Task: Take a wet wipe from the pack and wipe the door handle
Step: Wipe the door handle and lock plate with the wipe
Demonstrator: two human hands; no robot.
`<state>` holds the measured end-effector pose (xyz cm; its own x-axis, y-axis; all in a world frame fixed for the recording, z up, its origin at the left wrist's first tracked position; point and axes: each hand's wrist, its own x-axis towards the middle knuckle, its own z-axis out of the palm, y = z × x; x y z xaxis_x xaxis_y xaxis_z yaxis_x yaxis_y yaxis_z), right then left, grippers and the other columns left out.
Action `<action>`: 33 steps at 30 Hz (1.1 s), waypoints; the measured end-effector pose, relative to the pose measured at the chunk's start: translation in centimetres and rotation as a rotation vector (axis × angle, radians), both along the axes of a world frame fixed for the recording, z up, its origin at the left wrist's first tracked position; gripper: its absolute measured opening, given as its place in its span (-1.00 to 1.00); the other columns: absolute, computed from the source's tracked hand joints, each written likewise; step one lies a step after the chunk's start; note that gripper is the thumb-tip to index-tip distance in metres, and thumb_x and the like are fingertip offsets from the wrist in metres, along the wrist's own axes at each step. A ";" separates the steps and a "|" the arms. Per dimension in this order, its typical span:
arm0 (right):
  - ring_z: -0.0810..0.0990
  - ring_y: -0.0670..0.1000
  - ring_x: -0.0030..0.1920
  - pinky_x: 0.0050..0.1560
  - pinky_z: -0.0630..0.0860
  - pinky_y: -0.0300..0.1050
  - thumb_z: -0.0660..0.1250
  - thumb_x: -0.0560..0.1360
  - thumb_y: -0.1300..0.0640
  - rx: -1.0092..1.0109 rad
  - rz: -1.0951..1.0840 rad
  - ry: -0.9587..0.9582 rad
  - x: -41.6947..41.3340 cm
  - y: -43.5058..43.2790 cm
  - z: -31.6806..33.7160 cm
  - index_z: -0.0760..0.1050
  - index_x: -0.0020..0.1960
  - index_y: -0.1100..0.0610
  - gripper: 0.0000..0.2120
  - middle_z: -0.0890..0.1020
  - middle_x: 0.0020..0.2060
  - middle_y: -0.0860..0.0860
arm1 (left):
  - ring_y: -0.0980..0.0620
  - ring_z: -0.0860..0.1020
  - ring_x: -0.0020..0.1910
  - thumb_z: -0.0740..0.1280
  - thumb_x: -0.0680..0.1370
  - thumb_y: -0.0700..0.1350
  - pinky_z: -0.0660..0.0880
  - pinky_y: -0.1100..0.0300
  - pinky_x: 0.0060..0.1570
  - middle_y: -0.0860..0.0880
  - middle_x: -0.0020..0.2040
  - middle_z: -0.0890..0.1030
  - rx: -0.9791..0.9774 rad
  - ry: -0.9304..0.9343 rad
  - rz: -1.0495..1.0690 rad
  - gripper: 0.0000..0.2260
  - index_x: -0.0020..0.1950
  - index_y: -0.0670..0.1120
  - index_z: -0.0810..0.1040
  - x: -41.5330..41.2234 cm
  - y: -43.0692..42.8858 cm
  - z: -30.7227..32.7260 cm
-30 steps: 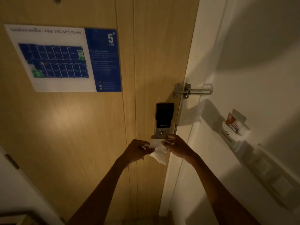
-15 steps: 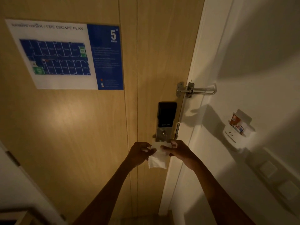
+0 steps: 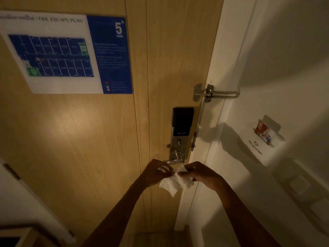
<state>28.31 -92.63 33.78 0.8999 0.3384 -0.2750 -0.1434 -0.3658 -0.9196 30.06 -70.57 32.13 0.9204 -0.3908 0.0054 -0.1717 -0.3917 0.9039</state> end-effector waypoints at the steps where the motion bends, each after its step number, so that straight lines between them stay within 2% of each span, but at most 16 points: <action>1: 0.67 0.01 0.03 0.05 0.62 -0.06 0.48 0.42 0.04 -0.026 -0.017 -0.014 0.0 0.0 -0.1 0.62 0.12 0.10 -0.69 0.69 0.01 0.05 | 0.10 0.66 -0.16 0.47 0.42 -0.17 0.59 0.26 -0.09 -0.02 -0.13 0.67 0.005 0.017 -0.010 -0.83 -0.04 -0.22 0.66 0.0 0.0 0.0; 4: 0.67 0.00 0.00 0.02 0.63 -0.11 0.48 0.43 0.05 -0.046 -0.038 -0.024 -0.1 0.0 -0.4 0.62 0.12 0.13 -0.70 0.69 -0.01 0.05 | 0.25 0.63 -0.16 0.47 0.42 -0.20 0.56 0.37 -0.13 0.01 -0.09 0.66 0.040 0.084 -0.047 -0.80 0.02 -0.21 0.65 0.0 0.2 -0.3; 7: 0.67 -0.02 -0.02 -0.05 0.63 -0.18 0.45 0.45 0.03 -0.047 -0.037 0.004 -0.3 0.0 -0.3 0.60 0.07 0.05 -0.78 0.68 -0.03 0.03 | 0.20 0.63 -0.09 0.49 0.40 -0.16 0.54 0.38 -0.06 -0.01 -0.03 0.67 0.097 0.111 -0.061 -0.76 0.05 -0.16 0.65 0.2 0.6 -0.9; 9: 0.66 -0.03 -0.01 -0.09 0.60 -0.23 0.41 0.48 0.04 -0.025 -0.040 0.020 -0.4 -0.2 -0.2 0.58 0.07 0.00 -0.83 0.67 -0.02 0.01 | 0.20 0.63 -0.11 0.50 0.40 -0.16 0.53 0.40 -0.09 0.01 -0.08 0.68 0.103 0.113 -0.043 -0.77 0.03 -0.16 0.66 0.2 0.7 -1.1; 12: 0.66 -0.01 0.02 -0.08 0.59 -0.23 0.40 0.50 0.02 0.024 -0.032 0.030 -0.4 -0.5 -0.6 0.58 0.16 0.07 -0.74 0.68 0.01 0.02 | 0.21 0.64 -0.21 0.50 0.39 -0.17 0.53 0.37 -0.23 0.01 -0.15 0.68 0.056 0.133 -0.005 -0.79 -0.01 -0.17 0.67 0.4 0.8 -1.3; 14: 0.66 0.00 0.04 -0.01 0.60 -0.15 0.42 0.46 -0.06 0.019 -0.038 0.033 -0.2 -0.7 -1.0 0.56 0.21 0.08 -0.62 0.68 0.05 0.02 | 0.23 0.63 -0.30 0.50 0.39 -0.18 0.49 0.39 -0.33 0.01 -0.18 0.68 0.028 0.131 -0.009 -0.81 -0.02 -0.19 0.67 0.4 0.9 -1.0; 17: 0.66 0.01 0.05 0.05 0.62 -0.05 0.43 0.39 -0.18 0.000 -0.085 0.000 0.2 -1.4 -1.8 0.55 0.23 0.04 -0.51 0.67 0.07 0.01 | 0.16 0.64 -0.29 0.51 0.37 -0.19 0.53 0.30 -0.33 -0.03 -0.20 0.69 -0.038 0.129 0.004 -0.84 -0.07 -0.19 0.68 0.7 1.4 -1.0; 19: 0.67 0.01 0.03 -0.04 0.63 -0.13 0.42 0.41 -0.18 -0.039 -0.130 -0.055 0.3 -1.8 -1.7 0.55 0.23 0.04 -0.53 0.67 0.06 0.02 | 0.09 0.65 -0.26 0.52 0.37 -0.20 0.55 0.23 -0.30 -0.07 -0.19 0.70 -0.055 0.115 0.039 -0.85 -0.09 -0.19 0.68 0.9 1.9 -0.9; 21: 0.67 0.01 -0.02 -0.17 0.60 -0.23 0.38 0.49 -0.06 -0.082 -0.211 -0.130 0.5 -2.2 -1.2 0.56 0.20 0.11 -0.64 0.67 0.03 0.05 | 0.09 0.65 -0.25 0.51 0.37 -0.19 0.57 0.21 -0.28 -0.05 -0.19 0.71 -0.026 0.082 0.079 -0.86 -0.09 -0.17 0.69 1.3 2.5 -1.0; 24: 0.62 -0.08 -0.17 -0.24 0.48 -0.38 0.29 0.57 0.08 -0.192 -0.410 -0.338 0.8 -2.1 -0.5 0.58 0.11 0.18 -0.78 0.65 -0.10 0.04 | 0.22 0.63 -0.30 0.51 0.38 -0.17 0.53 0.33 -0.27 0.05 -0.24 0.69 0.045 -0.082 0.143 -0.89 -0.11 -0.11 0.70 1.9 3.5 -1.1; 28: 0.60 -0.15 -0.25 -0.28 0.46 -0.47 0.17 0.59 -0.02 -0.296 -0.496 -0.605 1.0 -0.5 -1.2 0.59 0.10 0.25 -0.62 0.65 -0.17 0.02 | 0.20 0.63 -0.27 0.51 0.38 -0.14 0.55 0.34 -0.24 0.11 -0.22 0.67 0.157 -0.320 0.272 -0.89 -0.12 -0.04 0.67 2.7 4.4 -1.5; 30: 0.60 -0.16 -0.20 -0.21 0.43 -0.52 0.18 0.61 0.05 -0.308 -0.517 -0.654 1.1 1.1 -1.9 0.55 0.19 0.25 -0.66 0.62 -0.09 -0.02 | 0.20 0.62 -0.27 0.53 0.36 -0.11 0.57 0.33 -0.24 0.13 -0.19 0.65 0.185 -0.334 0.358 -0.83 -0.08 -0.02 0.65 3.1 4.6 -2.1; 33: 0.64 0.05 0.05 0.00 0.43 -0.36 0.22 0.60 0.14 -0.315 -0.525 -0.669 1.9 2.9 -3.3 0.52 0.24 0.27 -0.71 0.64 0.10 0.12 | 0.20 0.61 -0.25 0.53 0.35 -0.01 0.58 0.28 -0.21 0.11 -0.12 0.65 0.265 -0.276 0.370 -0.75 0.00 0.03 0.64 3.7 4.7 -3.1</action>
